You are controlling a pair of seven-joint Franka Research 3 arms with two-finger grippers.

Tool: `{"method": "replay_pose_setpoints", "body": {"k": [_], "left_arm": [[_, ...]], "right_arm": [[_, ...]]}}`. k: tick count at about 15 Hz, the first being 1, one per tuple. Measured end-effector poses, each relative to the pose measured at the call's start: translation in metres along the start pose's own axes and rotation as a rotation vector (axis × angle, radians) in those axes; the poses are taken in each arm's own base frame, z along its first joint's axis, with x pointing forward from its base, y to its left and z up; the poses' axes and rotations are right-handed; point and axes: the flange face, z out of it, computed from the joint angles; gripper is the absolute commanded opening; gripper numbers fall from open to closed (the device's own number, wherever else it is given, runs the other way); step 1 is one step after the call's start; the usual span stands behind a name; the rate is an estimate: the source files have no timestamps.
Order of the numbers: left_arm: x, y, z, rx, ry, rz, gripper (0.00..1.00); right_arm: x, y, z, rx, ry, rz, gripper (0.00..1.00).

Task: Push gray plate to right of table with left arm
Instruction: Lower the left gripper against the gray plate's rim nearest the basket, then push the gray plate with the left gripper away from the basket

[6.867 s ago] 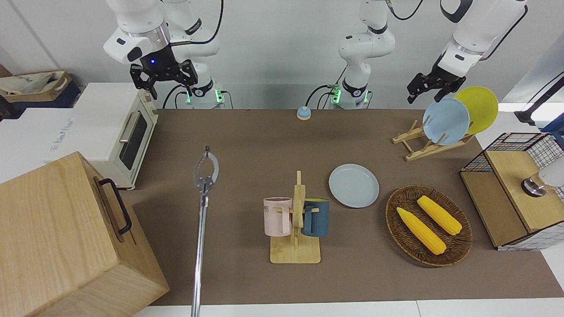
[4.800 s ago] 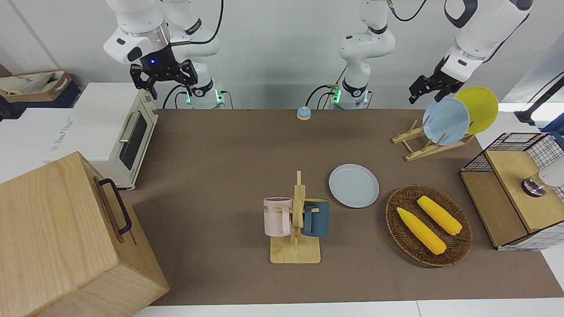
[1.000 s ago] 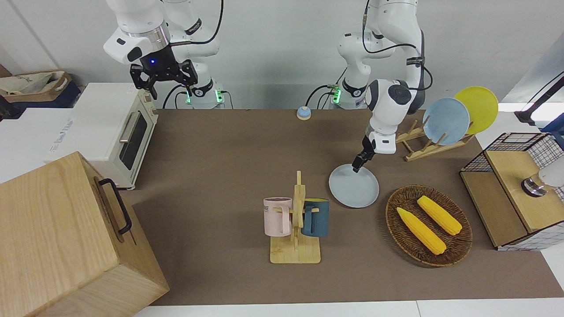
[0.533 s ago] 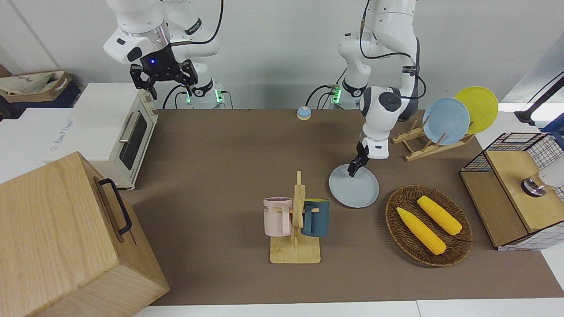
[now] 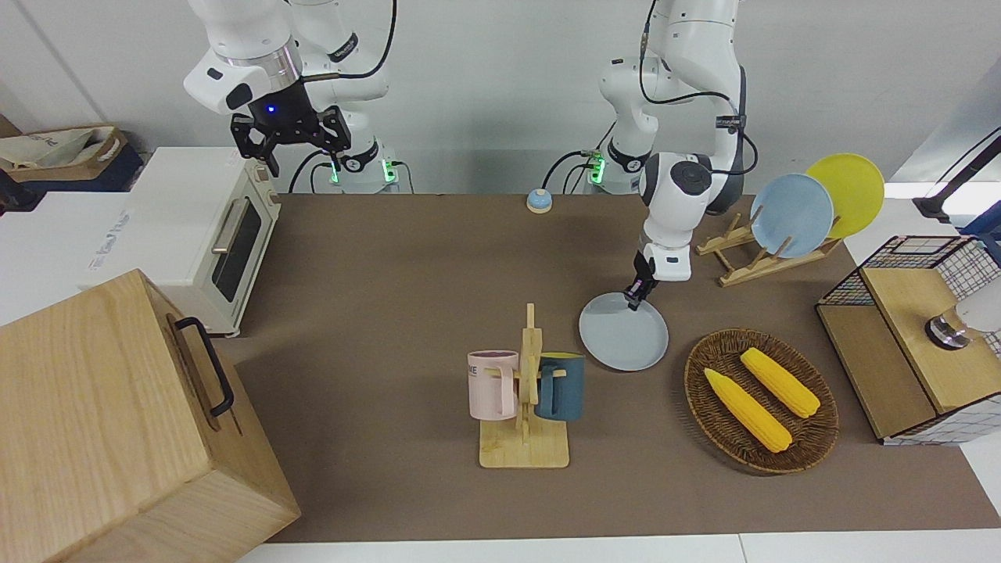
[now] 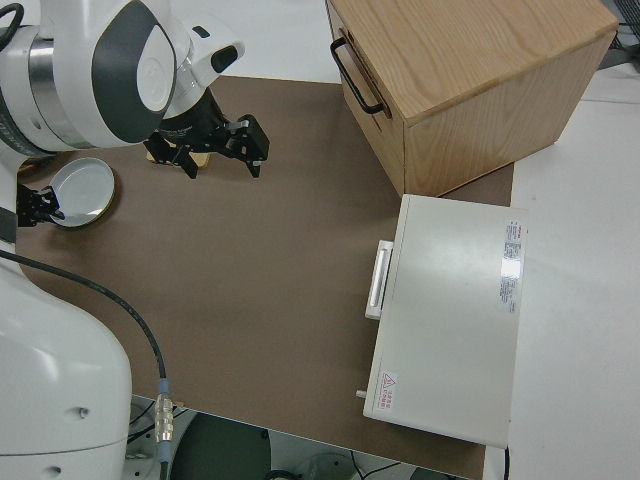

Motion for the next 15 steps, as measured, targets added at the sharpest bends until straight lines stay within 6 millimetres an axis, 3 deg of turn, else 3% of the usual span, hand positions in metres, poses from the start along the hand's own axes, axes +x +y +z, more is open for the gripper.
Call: {"method": "replay_pose_setpoints", "body": {"k": [3,5,9,11,15], "left_arm": [[0.0,0.004,-0.003,-0.014,0.012,-0.027,0.0],[-0.011,0.012,-0.002,-0.015,0.009,-0.037,0.0],[-0.049,0.039,-0.002,-0.021,0.0,-0.078,0.0],[-0.083,0.06,-0.002,-0.027,-0.009,-0.099,0.0],[-0.132,0.093,-0.001,-0.041,-0.024,-0.121,0.0]], "right_arm": [[0.0,0.0,0.0,0.0,0.0,0.0,0.983],[0.0,0.0,0.0,0.0,0.0,0.0,0.983],[0.0,0.0,0.0,0.0,0.0,0.0,0.983],[0.0,0.0,0.0,0.0,0.0,0.0,0.983],[0.0,0.0,0.0,0.0,0.0,0.0,0.983]]}}
